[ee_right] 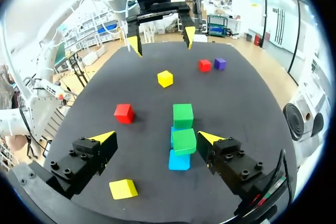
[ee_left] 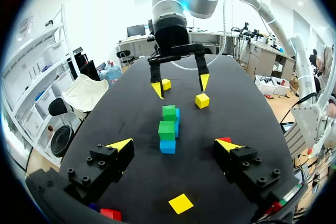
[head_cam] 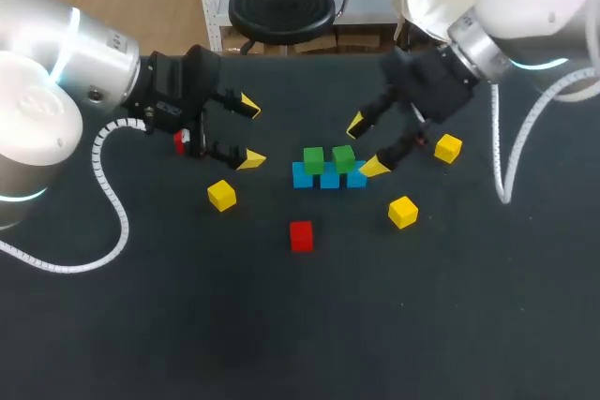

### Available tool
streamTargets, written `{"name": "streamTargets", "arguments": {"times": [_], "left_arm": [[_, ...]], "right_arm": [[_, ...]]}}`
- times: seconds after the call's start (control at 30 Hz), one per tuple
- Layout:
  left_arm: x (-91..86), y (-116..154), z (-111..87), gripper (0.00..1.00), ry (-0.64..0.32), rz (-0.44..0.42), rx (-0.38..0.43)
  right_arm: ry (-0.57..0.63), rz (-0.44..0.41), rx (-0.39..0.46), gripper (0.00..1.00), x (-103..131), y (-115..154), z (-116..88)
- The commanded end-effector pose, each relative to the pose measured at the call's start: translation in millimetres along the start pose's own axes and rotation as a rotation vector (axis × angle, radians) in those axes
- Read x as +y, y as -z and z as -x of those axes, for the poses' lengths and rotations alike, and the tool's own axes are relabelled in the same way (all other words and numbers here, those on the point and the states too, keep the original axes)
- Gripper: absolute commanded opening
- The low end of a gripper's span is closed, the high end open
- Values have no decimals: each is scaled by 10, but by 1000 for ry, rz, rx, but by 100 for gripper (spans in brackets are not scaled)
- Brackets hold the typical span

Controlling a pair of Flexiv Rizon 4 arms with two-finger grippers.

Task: Place the blue cubes, place green cubes on the blue cubes, place the yellow cubes on the green cubes, then place the red cubes on the yellow cubes, and place purple cube on the red cubes.

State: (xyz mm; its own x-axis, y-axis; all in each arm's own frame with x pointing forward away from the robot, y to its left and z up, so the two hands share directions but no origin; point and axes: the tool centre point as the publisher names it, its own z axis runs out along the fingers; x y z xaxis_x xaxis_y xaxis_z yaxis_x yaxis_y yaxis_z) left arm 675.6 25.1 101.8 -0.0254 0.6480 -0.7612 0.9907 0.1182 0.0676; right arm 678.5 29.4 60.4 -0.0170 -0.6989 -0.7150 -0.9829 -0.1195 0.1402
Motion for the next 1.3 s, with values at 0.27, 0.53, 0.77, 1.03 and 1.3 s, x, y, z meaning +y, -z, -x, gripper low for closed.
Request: {"name": "streamTargets", "arguments": {"times": [0.27, 0.53, 0.77, 1.03, 1.3], "left_arm": [[-10, 5, -16, 100, -3, 2, -7], [-10, 5, -16, 100, -3, 2, -7], [-10, 5, -16, 100, -3, 2, -7], [-10, 5, -16, 100, -3, 2, -7], [-10, 5, -16, 100, -3, 2, -7]], "right_arm": [[-10, 41, 36, 100, -102, -102, -10], [-11, 48, 50, 100, -142, -151, -22], [-19, 45, 68, 100, -128, -194, -41], [-43, 23, 83, 100, -103, -205, -58], [-72, 3, 99, 100, -52, -225, -97]]}}
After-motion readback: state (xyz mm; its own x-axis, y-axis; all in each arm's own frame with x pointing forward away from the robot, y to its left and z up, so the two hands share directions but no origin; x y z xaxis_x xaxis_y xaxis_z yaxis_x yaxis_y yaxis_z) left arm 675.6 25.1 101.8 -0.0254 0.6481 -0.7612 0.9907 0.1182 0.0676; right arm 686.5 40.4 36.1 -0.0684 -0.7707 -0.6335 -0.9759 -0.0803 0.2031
